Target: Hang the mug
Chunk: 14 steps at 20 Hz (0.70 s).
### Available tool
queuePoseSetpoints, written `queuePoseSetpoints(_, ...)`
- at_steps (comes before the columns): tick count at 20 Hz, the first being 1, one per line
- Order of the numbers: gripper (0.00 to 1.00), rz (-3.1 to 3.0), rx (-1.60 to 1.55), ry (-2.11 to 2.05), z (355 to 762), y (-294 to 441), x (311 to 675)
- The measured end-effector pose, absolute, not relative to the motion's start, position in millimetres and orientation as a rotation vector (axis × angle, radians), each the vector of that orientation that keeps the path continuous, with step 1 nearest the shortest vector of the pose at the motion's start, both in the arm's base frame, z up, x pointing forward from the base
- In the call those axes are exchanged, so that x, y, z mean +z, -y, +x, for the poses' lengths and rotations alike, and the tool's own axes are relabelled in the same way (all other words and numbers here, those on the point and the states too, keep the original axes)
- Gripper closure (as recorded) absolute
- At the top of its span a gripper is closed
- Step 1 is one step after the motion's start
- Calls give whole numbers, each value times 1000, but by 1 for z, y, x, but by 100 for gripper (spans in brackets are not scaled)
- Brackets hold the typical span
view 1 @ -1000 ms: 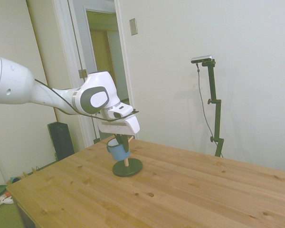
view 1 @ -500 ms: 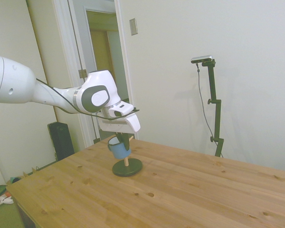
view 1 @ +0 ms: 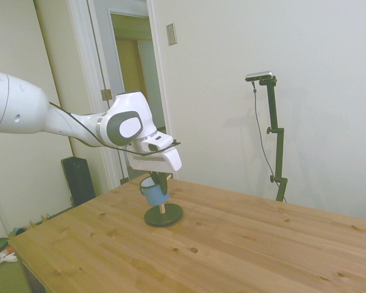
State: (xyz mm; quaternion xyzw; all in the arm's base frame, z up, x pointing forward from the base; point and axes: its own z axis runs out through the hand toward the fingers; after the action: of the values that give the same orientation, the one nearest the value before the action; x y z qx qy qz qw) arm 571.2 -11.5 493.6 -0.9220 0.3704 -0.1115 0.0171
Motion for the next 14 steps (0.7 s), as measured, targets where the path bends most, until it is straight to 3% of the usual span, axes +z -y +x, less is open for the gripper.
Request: queuePoseSetpoints(14, 100, -2854, -352, -1159, 573, 14, 495)
